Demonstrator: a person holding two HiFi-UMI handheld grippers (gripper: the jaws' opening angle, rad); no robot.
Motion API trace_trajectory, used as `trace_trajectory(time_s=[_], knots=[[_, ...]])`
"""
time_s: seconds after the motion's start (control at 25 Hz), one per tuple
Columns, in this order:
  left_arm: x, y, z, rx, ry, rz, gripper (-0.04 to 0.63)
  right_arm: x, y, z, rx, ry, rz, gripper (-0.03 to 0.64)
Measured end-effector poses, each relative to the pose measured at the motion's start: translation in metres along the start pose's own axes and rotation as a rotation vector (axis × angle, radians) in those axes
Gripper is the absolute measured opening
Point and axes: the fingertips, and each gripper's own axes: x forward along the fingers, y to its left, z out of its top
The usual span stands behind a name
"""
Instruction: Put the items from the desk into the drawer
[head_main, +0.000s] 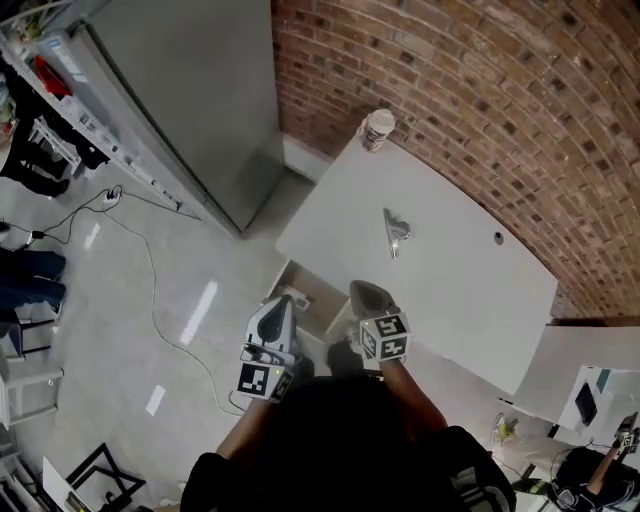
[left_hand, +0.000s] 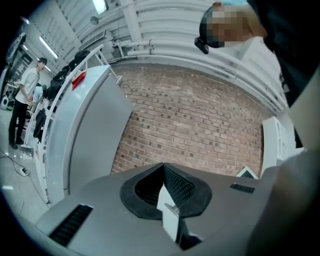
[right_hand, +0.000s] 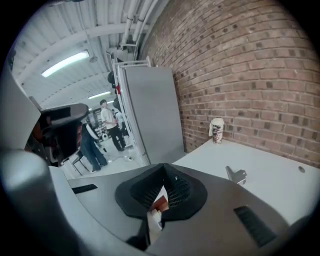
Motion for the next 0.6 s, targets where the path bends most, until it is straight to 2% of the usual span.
trace_trajectory(time_s=[0.2,0.48,0.6], knots=[[0.013,-0.026,0.019,0.016,-0.047,-0.082,0.005,-0.054,-0.008,0.046,0.006,-0.147,-0.051,0.001],[0.021,-0.050,0.018,0.038,-0.015,-0.121,0.005,-0.131,-0.007,0.095,-0.026,-0.330,-0.109,0.000],[0.024,-0.056,0.010,0.043,0.014,-0.122,0.005,-0.149,-0.009,0.098,-0.032,-0.357,-0.126,0.000]])
